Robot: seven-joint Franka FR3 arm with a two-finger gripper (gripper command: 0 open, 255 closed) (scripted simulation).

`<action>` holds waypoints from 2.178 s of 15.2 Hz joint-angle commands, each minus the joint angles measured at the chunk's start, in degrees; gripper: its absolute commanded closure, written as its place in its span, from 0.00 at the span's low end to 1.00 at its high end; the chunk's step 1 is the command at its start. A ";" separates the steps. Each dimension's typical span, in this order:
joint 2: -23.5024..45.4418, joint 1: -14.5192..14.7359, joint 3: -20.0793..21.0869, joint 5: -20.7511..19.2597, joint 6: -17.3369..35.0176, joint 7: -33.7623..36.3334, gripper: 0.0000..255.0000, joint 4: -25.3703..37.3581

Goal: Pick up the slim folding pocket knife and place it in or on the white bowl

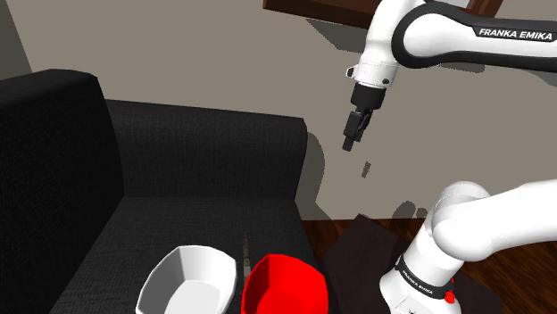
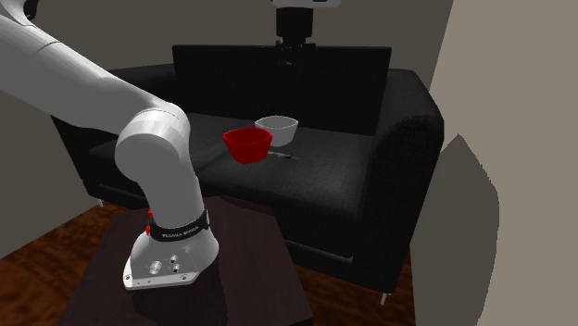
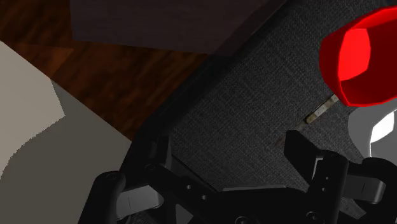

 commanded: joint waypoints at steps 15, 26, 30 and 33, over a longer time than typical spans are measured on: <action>3.71 1.74 21.25 16.14 21.04 30.70 0.00 -13.56; 26.40 -6.17 43.34 18.17 43.72 57.69 0.00 -9.28; 39.33 -15.55 54.29 6.61 51.81 74.12 0.00 -5.08; 50.26 -19.84 57.95 -10.24 54.73 90.30 0.00 -1.91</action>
